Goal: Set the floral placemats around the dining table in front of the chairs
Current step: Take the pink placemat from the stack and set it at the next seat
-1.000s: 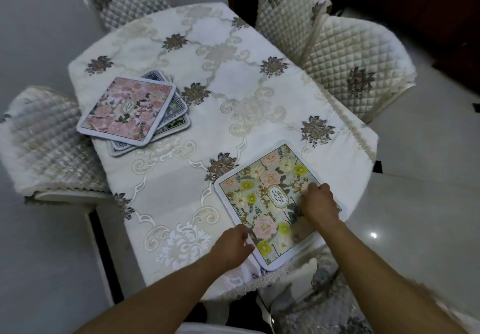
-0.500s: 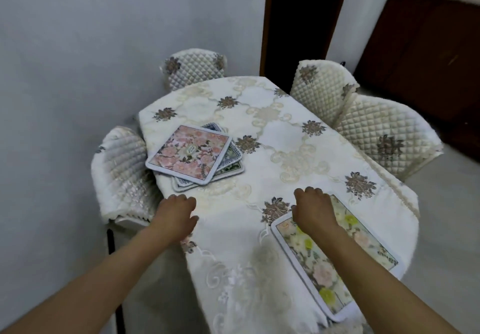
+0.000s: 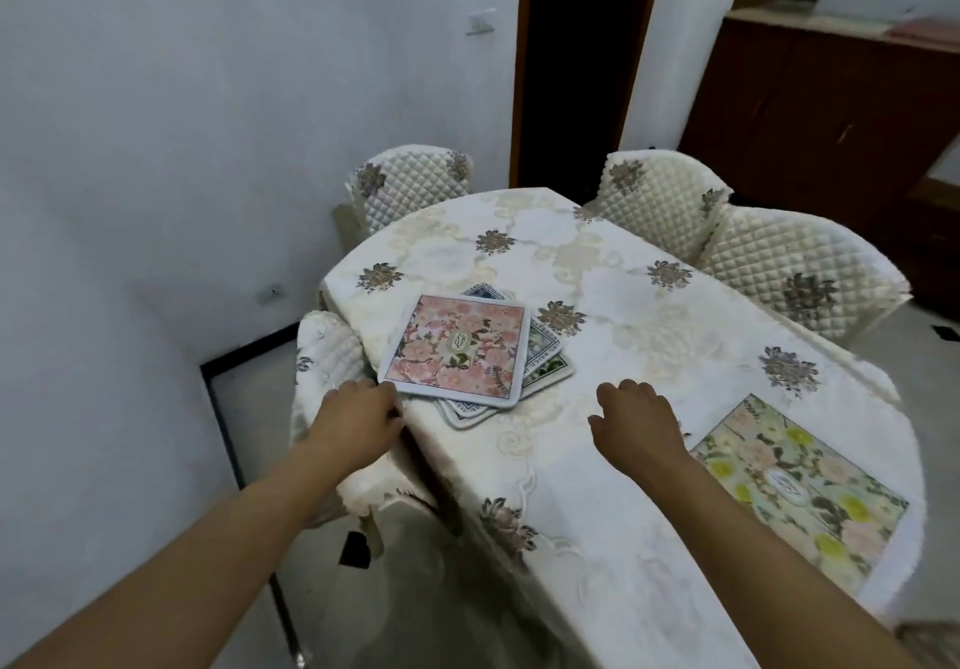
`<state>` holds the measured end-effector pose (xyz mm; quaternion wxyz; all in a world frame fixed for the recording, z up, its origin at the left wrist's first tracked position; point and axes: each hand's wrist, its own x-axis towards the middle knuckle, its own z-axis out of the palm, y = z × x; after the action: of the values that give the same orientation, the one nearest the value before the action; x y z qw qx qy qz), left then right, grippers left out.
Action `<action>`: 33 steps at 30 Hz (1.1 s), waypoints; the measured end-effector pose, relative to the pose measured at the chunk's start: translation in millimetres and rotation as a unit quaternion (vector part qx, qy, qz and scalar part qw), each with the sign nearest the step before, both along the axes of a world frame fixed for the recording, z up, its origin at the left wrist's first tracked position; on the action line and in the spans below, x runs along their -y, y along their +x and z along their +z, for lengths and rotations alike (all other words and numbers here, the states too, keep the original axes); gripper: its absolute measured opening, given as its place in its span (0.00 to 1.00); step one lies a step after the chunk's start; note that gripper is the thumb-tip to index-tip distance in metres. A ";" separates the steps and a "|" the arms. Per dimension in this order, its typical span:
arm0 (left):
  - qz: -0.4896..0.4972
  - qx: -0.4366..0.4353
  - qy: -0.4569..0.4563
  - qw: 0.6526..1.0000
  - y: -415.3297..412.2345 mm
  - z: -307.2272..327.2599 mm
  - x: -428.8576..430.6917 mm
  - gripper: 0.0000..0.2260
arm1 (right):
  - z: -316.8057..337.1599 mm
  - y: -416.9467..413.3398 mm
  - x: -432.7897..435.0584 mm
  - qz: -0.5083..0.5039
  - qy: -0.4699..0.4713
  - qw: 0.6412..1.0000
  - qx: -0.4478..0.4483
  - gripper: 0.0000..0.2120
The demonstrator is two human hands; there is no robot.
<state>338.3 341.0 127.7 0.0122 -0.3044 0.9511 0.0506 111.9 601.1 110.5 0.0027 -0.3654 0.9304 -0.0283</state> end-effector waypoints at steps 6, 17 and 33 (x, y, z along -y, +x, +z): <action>-0.008 0.001 0.015 1.000 -41.6 -27.7 63.4 0.08 | -24.0 -19.6 41.3 -0.045 -0.001 0.999 0.029 0.10; 0.032 0.068 0.128 0.989 -127.0 -104.2 193.2 0.13 | -115.5 -67.4 198.0 -0.091 -0.004 0.973 0.213 0.12; 0.137 0.100 0.374 0.912 -189.0 -185.5 300.8 0.11 | -161.8 -62.5 278.2 -0.505 -0.201 0.780 0.310 0.12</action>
<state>149.3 40.3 -57.7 0.2134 -0.4087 0.8050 0.3734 49.4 322.8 -51.3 0.2029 0.1930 0.9038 -0.3235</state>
